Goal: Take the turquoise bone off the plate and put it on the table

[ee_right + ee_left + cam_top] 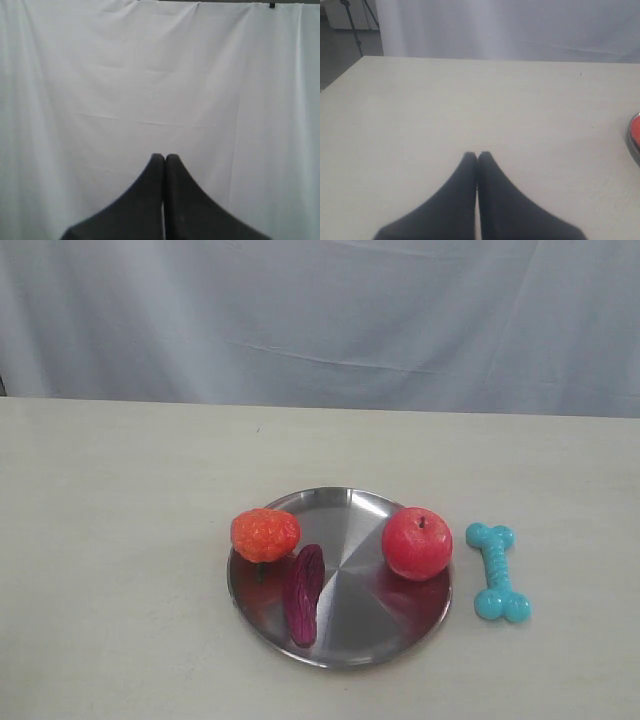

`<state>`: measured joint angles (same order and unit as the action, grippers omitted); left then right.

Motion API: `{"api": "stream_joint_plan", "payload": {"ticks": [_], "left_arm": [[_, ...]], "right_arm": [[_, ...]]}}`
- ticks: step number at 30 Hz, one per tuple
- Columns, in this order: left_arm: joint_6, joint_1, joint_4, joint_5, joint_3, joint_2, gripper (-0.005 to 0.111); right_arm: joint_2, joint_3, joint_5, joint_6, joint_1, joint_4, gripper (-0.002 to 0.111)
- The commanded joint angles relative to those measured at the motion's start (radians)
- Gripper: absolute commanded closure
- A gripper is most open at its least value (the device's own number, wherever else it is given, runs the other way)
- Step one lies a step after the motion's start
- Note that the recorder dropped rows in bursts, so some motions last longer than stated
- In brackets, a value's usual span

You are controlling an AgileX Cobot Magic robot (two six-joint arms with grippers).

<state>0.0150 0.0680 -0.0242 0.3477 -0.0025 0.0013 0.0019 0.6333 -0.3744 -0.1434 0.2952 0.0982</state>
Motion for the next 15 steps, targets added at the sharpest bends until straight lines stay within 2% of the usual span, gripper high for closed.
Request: {"api": "stream_joint_plan", "payload": {"ticks": [1, 11, 15], "left_arm": [[-0.004, -0.008, -0.001, -0.005, 0.003, -0.001, 0.107], [-0.004, -0.008, -0.001, -0.005, 0.003, -0.001, 0.107], [-0.004, -0.008, -0.001, -0.005, 0.003, -0.001, 0.107]], "right_arm": [[-0.002, -0.114, 0.038, 0.002, 0.007, 0.011, 0.109], [-0.002, -0.481, 0.261, -0.002, 0.007, 0.009, 0.109], [-0.002, -0.562, 0.27, -0.002, 0.007, 0.009, 0.109]]}}
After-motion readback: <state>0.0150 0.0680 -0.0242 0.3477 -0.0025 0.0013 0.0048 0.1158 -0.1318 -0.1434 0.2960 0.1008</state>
